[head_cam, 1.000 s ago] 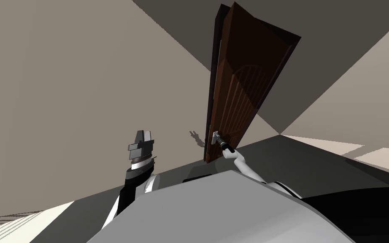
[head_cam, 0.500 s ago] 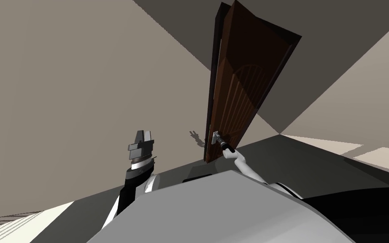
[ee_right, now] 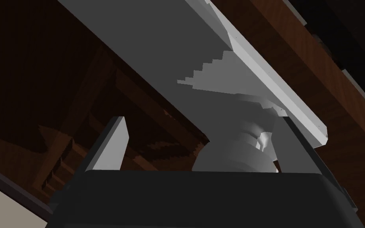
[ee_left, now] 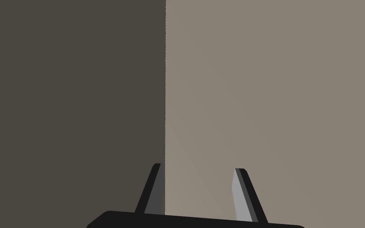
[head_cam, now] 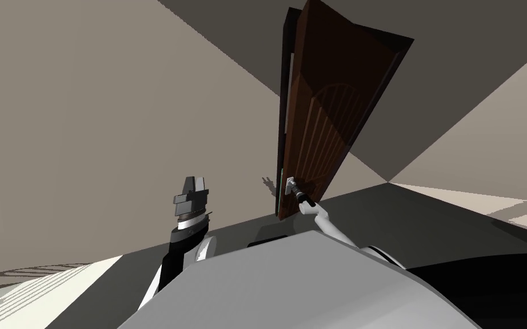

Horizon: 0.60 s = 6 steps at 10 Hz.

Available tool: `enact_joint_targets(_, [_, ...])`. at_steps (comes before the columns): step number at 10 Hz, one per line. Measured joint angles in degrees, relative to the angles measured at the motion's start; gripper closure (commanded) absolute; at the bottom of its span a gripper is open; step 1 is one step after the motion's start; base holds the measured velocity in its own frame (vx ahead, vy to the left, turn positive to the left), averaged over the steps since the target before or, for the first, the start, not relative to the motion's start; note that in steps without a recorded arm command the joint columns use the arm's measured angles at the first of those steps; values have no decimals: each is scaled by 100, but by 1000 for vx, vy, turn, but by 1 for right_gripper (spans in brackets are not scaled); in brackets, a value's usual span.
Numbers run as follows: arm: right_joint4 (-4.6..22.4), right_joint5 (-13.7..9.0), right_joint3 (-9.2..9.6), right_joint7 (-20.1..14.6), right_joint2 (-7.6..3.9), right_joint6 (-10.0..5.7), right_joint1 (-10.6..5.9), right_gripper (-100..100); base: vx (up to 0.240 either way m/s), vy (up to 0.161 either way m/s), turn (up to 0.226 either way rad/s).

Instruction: Pull the door open

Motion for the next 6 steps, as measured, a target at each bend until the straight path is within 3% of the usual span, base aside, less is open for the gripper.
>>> enact_joint_targets(6, [-26,-385,166,-847,82,-168,-37,100,-78,-75,90])
